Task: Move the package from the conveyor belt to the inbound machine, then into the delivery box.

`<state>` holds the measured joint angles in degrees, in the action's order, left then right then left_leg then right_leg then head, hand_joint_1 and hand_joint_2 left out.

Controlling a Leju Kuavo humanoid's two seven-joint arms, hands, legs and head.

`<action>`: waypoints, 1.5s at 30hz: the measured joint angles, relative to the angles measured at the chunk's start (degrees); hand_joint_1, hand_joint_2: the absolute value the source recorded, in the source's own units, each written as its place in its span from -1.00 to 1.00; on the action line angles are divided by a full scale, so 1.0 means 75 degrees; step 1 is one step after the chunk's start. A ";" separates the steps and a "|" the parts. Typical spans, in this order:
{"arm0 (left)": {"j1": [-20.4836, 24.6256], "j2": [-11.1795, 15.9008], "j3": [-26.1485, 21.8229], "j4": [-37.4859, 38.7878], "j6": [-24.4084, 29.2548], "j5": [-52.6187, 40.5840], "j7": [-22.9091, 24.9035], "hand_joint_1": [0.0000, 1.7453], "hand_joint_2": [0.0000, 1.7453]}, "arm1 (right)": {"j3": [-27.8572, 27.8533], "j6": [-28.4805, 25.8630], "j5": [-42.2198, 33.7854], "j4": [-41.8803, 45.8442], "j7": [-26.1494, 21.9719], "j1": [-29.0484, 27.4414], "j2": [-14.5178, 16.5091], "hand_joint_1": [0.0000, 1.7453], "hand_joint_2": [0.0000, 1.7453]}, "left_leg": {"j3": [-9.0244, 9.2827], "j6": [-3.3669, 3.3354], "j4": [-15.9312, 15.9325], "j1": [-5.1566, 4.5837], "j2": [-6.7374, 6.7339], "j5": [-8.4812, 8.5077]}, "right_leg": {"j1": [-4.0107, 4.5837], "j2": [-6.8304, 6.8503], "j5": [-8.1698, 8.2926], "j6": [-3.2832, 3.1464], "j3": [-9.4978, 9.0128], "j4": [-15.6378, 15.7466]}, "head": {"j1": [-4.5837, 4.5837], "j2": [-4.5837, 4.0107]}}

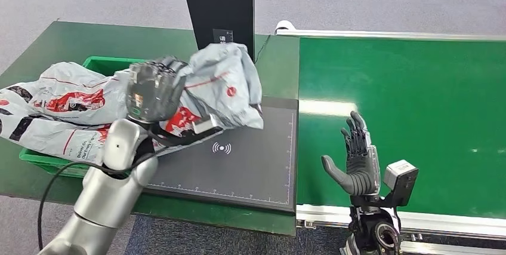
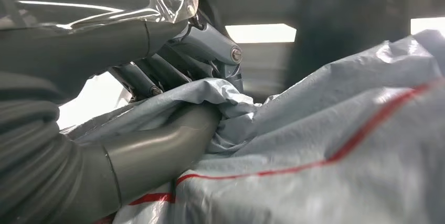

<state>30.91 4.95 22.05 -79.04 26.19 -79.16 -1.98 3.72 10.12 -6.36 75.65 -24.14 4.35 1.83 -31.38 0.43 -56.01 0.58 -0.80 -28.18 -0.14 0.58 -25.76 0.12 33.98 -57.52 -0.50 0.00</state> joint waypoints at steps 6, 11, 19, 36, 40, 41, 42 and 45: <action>0.0991 0.1169 -0.1550 0.0200 -0.0097 0.0361 0.0165 1.00 1.00 | -0.0156 0.0000 0.0069 0.0480 0.0104 -0.0478 0.0069 -1.00 1.00 | 0.0002 0.0010 0.0003 0.0021 -0.0028 0.0006 | 0.0024 -0.0019 0.0002 -0.0007 0.0006 -0.0004 | -0.0001 0.0000; 0.1692 0.2100 -0.2649 0.0869 -0.0153 0.0503 0.0316 1.00 1.00 | -0.0191 0.0003 0.0142 0.0640 0.0212 -0.0564 0.0135 -1.00 1.00 | 0.0001 0.0011 0.0004 0.0021 -0.0050 0.0005 | 0.0024 -0.0042 0.0000 -0.0009 0.0013 -0.0008 | 0.0001 0.0000; 0.3356 0.3261 -0.3078 0.3283 -0.2068 -0.0056 0.1320 1.00 1.00 | -0.0197 0.0001 0.0147 0.0647 0.0224 -0.0486 0.0136 -1.00 1.00 | 0.0001 0.0011 0.0002 0.0019 -0.0045 0.0006 | 0.0022 -0.0040 0.0002 -0.0010 0.0014 -0.0007 | 0.0002 0.0000; 0.4151 0.3470 -0.3047 0.6921 -0.5431 0.0788 0.1121 1.00 1.00 | -0.0387 0.0065 0.0047 0.0693 0.0377 -0.0394 0.0140 -1.00 1.00 | -0.0001 0.0016 0.0003 0.0018 -0.0044 0.0002 | 0.0021 -0.0039 0.0002 -0.0012 0.0013 -0.0007 | 0.0002 0.0000; 0.3857 0.3450 -0.3047 0.7020 -0.5471 0.1002 0.0867 1.00 1.00 | -0.0395 0.0066 0.0074 0.0711 0.0412 -0.0396 0.0176 -1.00 1.00 | 0.0003 0.0015 0.0003 0.0016 -0.0041 0.0002 | 0.0019 -0.0039 0.0002 -0.0012 0.0011 -0.0006 | 0.0002 0.0000; 0.3745 0.3430 -0.3048 0.7034 -0.5502 0.1144 0.0667 1.00 1.00 | -0.0396 0.0066 0.0083 0.0711 0.0423 -0.0395 0.0184 -1.00 1.00 | 0.0004 0.0015 0.0003 0.0015 -0.0040 0.0002 | 0.0018 -0.0039 0.0002 -0.0012 0.0010 -0.0005 | 0.0001 0.0000; 0.3610 0.3401 -0.3048 0.7041 -0.5526 0.1304 0.0420 1.00 1.00 | -0.0396 0.0066 0.0089 0.0711 0.0432 -0.0395 0.0190 -1.00 1.00 | 0.0006 0.0015 0.0003 0.0014 -0.0039 0.0002 | 0.0017 -0.0038 0.0002 -0.0012 0.0010 -0.0005 | 0.0001 0.0000; 0.3174 0.3272 -0.3002 0.7002 -0.5482 0.1673 -0.0257 1.00 1.00 | -0.0399 0.0065 0.0093 0.0711 0.0450 -0.0386 0.0191 -1.00 1.00 | 0.0007 0.0015 0.0003 0.0013 -0.0040 0.0003 | 0.0016 -0.0039 0.0002 -0.0012 0.0008 -0.0005 | 0.0002 0.0000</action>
<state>54.71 29.49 -0.47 -26.53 -14.93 -66.61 -3.91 0.73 10.61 -5.66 80.98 -20.76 1.46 3.26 -31.32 0.54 -55.99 0.67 -1.10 -28.16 -0.02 0.29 -25.75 0.03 34.04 -57.56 -0.49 0.00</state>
